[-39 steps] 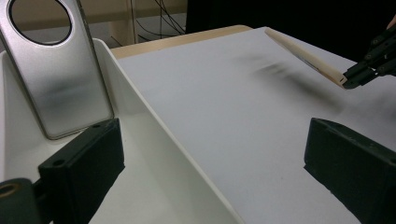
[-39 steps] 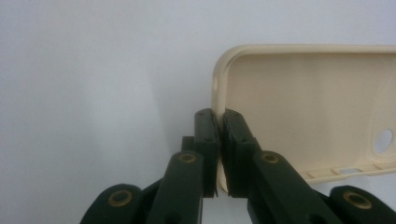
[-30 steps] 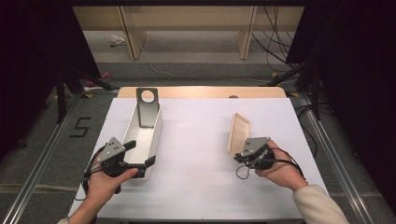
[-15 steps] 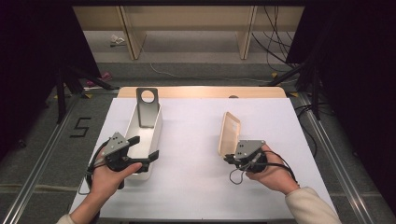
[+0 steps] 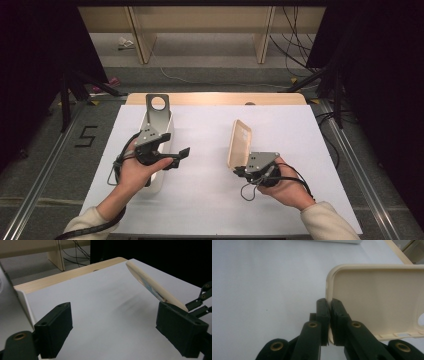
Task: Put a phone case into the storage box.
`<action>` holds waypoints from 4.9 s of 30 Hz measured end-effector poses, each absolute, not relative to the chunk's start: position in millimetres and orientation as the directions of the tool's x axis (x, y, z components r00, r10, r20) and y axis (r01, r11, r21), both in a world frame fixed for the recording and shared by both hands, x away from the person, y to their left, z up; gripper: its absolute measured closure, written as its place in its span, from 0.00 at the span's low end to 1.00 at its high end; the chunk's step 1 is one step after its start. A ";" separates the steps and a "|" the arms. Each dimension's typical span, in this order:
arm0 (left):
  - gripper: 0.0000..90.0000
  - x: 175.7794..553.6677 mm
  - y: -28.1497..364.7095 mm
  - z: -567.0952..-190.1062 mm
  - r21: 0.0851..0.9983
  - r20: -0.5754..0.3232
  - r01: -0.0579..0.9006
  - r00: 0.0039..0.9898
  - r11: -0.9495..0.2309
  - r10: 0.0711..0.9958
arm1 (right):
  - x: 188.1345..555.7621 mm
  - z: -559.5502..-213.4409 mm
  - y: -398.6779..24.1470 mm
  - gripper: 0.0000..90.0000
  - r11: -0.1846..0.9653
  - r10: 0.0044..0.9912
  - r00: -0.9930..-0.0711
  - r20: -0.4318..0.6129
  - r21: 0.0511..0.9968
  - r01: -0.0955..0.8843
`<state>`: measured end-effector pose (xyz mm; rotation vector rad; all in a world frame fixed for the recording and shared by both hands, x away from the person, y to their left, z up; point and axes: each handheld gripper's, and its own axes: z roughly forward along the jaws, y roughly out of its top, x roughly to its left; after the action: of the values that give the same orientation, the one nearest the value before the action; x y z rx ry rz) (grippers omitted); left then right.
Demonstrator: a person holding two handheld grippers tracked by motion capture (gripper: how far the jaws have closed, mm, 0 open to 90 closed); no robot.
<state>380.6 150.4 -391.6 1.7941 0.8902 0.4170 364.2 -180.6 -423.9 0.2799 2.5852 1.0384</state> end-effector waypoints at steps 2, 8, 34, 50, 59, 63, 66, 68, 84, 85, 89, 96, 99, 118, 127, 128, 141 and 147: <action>0.15 389.5 137.5 -388.9 0.905 -0.122 0.378 0.671 -0.197 0.731 | 363.3 -423.9 -179.0 0.96 0.710 0.302 -0.925 -0.232 0.702 0.055; 0.16 402.9 117.8 -384.1 0.897 -0.118 0.385 0.681 -0.217 0.722 | 361.7 -423.5 -174.4 0.96 0.706 0.293 -0.928 -0.231 0.706 0.047; 0.23 440.7 57.4 -375.1 0.840 -0.116 0.452 0.690 -0.300 0.714 | 354.0 -422.1 -155.8 0.96 0.701 0.251 -0.937 -0.241 0.713 0.004; 0.42 469.9 40.9 -378.1 0.768 -0.202 0.579 0.625 -0.274 0.754 | 349.1 -419.2 -148.8 0.96 0.710 0.227 -0.936 -0.269 0.703 -0.030; 0.60 473.9 41.3 -383.3 0.736 -0.279 0.636 0.597 -0.232 0.752 | 346.7 -417.9 -146.3 0.96 0.716 0.212 -0.935 -0.284 0.697 -0.050; 0.71 473.3 42.2 -385.1 0.723 -0.307 0.658 0.577 -0.209 0.757 | 346.0 -418.2 -145.2 0.96 0.728 0.200 -0.932 -0.303 0.682 -0.065; 0.76 472.2 43.5 -384.8 0.716 -0.335 0.673 0.562 -0.183 0.756 | 345.7 -419.7 -144.3 0.96 0.737 0.190 -0.931 -0.312 0.672 -0.074; 0.78 470.9 43.8 -384.2 0.714 -0.343 0.678 0.556 -0.175 0.757 | 345.5 -420.5 -143.5 0.96 0.739 0.186 -0.932 -0.311 0.670 -0.076; 0.90 446.3 41.6 -368.8 0.846 -0.229 0.504 0.634 -0.170 0.739 | 353.1 -420.4 -151.5 0.60 0.704 0.323 -0.905 -0.277 0.709 0.034; 0.90 444.9 43.4 -368.7 0.852 -0.223 0.496 0.636 -0.169 0.739 | 354.0 -419.9 -153.3 0.55 0.695 0.342 -0.901 -0.268 0.717 0.050; 0.90 440.1 51.6 -367.9 0.874 -0.199 0.458 0.644 -0.164 0.738 | 358.2 -417.2 -160.9 0.38 0.647 0.413 -0.883 -0.221 0.754 0.114; 0.90 431.2 68.8 -366.1 0.909 -0.181 0.392 0.676 -0.141 0.714 | 362.4 -414.5 -172.1 0.23 0.578 0.484 -0.864 -0.141 0.792 0.195; 0.90 427.7 76.0 -366.8 0.917 -0.184 0.380 0.671 -0.120 0.719 | 363.4 -413.2 -175.4 0.20 0.556 0.504 -0.854 -0.130 0.806 0.205; 0.90 404.4 120.0 -368.0 0.944 -0.209 0.329 0.654 -0.025 0.727 | 367.9 -411.1 -207.0 0.19 0.467 0.588 -0.805 -0.077 0.845 0.261; 0.90 401.0 128.6 -366.6 0.948 -0.199 0.318 0.652 -0.026 0.731 | 366.2 -411.9 -217.8 0.19 0.442 0.619 -0.783 -0.065 0.852 0.279; 0.90 401.0 129.5 -366.4 0.948 -0.199 0.317 0.652 -0.025 0.732 | 366.2 -411.7 -218.6 0.19 0.437 0.623 -0.780 -0.061 0.854 0.283; 0.90 402.4 147.3 -357.9 0.958 -0.192 0.288 0.642 -0.001 0.742 | 366.2 -411.8 -226.8 0.19 0.424 0.644 -0.763 -0.057 0.856 0.295; 0.90 403.3 155.2 -351.9 0.961 -0.192 0.276 0.635 0.012 0.749 | 365.9 -411.7 -227.8 0.19 0.422 0.650 -0.758 -0.058 0.857 0.296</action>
<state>403.3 155.2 -351.9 1.5631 0.8791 0.4552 365.9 -227.8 -411.7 0.8079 2.2995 1.2717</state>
